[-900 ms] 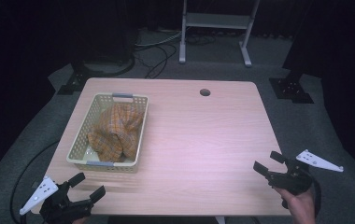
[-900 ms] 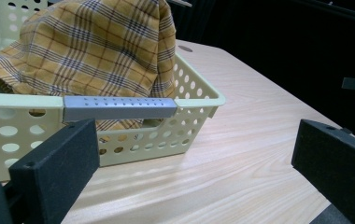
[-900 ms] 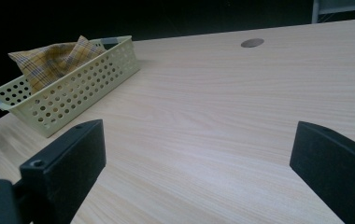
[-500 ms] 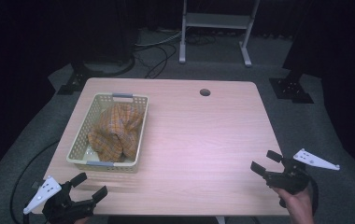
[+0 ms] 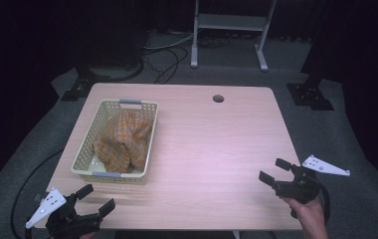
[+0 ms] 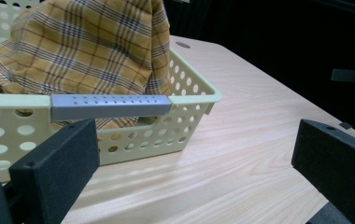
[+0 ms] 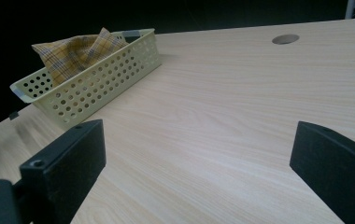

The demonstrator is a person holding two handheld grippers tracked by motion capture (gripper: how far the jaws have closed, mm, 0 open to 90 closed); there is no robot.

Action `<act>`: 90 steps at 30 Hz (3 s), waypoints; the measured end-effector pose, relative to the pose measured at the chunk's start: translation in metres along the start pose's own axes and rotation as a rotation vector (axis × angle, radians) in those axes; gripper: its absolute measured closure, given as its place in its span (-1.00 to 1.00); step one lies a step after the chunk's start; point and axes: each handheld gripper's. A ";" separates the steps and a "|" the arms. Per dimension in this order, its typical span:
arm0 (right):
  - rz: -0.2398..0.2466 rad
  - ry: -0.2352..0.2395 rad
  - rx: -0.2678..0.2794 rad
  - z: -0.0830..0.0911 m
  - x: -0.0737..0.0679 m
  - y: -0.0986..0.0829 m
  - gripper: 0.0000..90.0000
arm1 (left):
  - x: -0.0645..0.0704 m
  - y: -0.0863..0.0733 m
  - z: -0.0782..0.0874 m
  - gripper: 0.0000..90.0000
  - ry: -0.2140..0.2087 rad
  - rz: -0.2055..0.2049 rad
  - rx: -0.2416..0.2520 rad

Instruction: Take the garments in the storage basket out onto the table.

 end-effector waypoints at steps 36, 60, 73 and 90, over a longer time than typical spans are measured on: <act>0.038 0.109 -0.026 -0.030 -0.031 0.004 -0.92 | 0.003 -0.001 -0.003 -0.98 -0.005 -0.005 -0.011; 0.078 0.173 -0.068 -0.063 -0.060 0.003 -0.92 | 0.003 0.000 -0.003 -0.98 -0.007 -0.005 -0.008; 0.088 0.186 -0.067 -0.076 -0.071 0.004 -0.92 | 0.004 0.000 -0.005 -0.98 -0.011 -0.012 -0.016; 0.107 0.238 -0.072 -0.099 -0.096 0.007 -0.92 | 0.005 0.001 -0.004 -0.98 -0.012 -0.013 -0.012</act>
Point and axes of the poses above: each handheld gripper's, and its own axes: z roughly backward along the jaws, y roughly out of its top, x roughly to its right, and after that the axes turned 15 degrees about -y, right-handed
